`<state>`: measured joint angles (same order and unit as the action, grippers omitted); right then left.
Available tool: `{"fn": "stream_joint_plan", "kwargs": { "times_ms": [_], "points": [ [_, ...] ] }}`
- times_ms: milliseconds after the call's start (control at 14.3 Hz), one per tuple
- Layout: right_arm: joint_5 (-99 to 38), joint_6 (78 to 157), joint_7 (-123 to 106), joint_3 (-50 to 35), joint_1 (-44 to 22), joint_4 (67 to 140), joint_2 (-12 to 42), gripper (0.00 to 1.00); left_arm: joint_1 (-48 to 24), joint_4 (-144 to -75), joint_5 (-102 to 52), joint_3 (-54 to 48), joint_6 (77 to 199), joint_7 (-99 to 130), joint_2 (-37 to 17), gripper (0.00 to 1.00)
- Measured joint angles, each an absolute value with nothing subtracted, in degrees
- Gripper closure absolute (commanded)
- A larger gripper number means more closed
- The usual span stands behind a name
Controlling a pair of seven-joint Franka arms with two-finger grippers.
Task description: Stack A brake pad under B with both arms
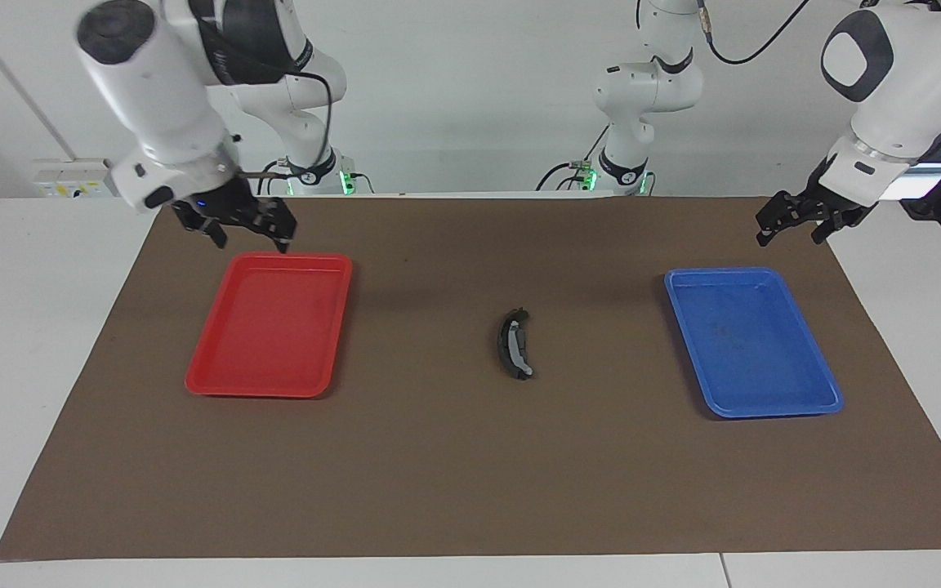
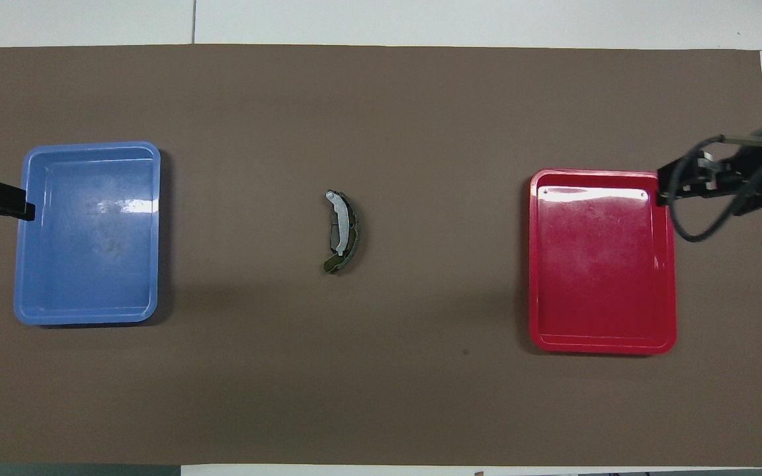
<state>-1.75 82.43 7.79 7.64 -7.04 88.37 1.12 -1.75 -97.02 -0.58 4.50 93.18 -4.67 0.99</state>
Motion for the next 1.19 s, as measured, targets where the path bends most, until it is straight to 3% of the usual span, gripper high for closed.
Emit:
{"fn": "stream_joint_plan", "kwargs": {
  "times_ms": [420,1191],
  "points": [
    [-0.69,81.56,2.75,7.27,-1.14,90.8,-1.15,0.0,-1.75,-97.01,-0.58,4.5,93.15,-4.65,0.99,0.0],
    [1.54,84.53,1.25,6.78,-0.83,90.78,-1.12,0.0,-1.75,-97.01,-0.58,4.5,93.12,-4.64,0.99,0.0]
  ]
}}
